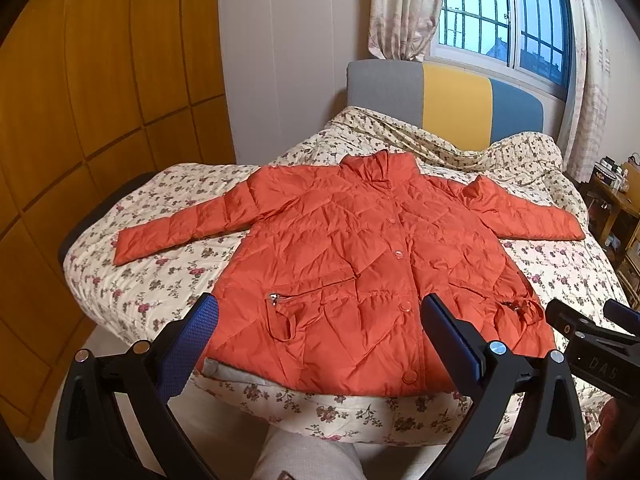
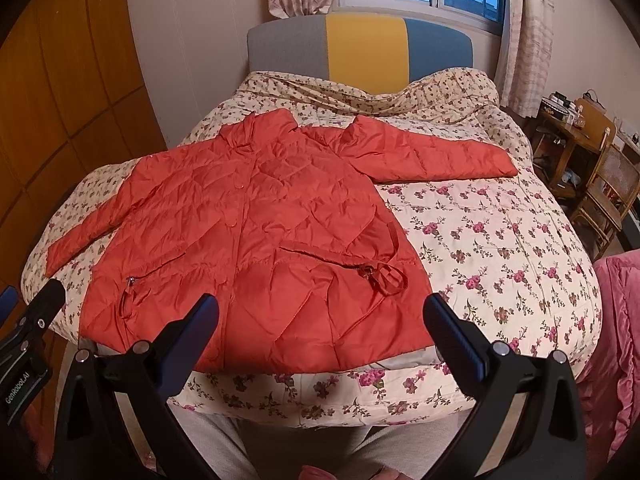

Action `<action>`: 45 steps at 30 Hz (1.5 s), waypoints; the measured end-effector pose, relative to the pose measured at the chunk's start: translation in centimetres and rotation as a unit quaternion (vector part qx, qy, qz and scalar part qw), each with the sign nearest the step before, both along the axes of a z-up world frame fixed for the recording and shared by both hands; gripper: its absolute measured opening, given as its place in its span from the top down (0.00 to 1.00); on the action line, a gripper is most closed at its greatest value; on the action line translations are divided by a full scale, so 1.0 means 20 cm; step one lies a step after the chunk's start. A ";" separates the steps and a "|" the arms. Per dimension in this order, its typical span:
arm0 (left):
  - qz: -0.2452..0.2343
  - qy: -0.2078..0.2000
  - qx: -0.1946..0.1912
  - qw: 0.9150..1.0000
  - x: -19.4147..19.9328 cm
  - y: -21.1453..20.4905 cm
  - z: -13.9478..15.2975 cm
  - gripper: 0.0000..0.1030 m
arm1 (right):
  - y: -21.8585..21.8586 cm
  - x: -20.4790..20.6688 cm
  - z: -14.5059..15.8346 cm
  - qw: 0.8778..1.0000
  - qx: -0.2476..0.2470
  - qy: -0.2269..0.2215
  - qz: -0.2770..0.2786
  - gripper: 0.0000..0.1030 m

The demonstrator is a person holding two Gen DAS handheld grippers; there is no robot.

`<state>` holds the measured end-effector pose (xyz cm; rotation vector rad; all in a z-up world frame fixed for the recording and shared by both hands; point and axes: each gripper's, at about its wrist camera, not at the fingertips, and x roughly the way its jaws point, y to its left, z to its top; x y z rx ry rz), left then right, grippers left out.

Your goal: Fold large clothes

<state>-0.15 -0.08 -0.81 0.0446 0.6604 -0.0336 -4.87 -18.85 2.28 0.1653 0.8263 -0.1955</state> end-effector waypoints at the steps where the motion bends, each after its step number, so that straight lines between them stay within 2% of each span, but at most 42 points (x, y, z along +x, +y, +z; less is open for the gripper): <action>1: 0.000 0.000 -0.001 1.000 0.00 0.00 0.00 0.03 | 0.00 0.00 0.00 1.000 -0.001 0.000 0.001 0.02; 21: -0.019 0.022 0.009 1.000 0.07 -0.05 -0.05 0.03 | -0.03 0.08 -0.07 1.000 -0.001 0.021 0.002 0.02; 26: -0.030 0.042 0.005 0.999 0.14 -0.06 -0.10 0.03 | -0.07 0.15 -0.11 1.000 -0.008 0.024 -0.002 0.02; 30: -0.035 0.065 -0.015 0.997 0.24 -0.04 -0.19 0.03 | -0.17 0.25 -0.18 1.000 -0.006 0.022 -0.012 0.02; 33: -0.021 0.074 -0.004 0.997 0.32 -0.04 -0.25 0.03 | -0.28 0.33 -0.25 0.999 0.009 0.019 -0.025 0.02; 37: -0.006 0.078 0.023 0.997 0.47 -0.04 -0.34 0.03 | -0.47 0.47 -0.37 0.998 0.055 0.000 -0.028 0.02; 40: -0.001 0.081 0.008 0.997 0.61 -0.02 -0.39 0.03 | -0.60 0.59 -0.46 0.996 0.088 0.007 -0.031 0.02; 45: 0.023 0.075 -0.020 0.997 0.85 0.04 -0.47 0.03 | -0.79 0.80 -0.59 0.997 0.048 0.031 -0.057 0.02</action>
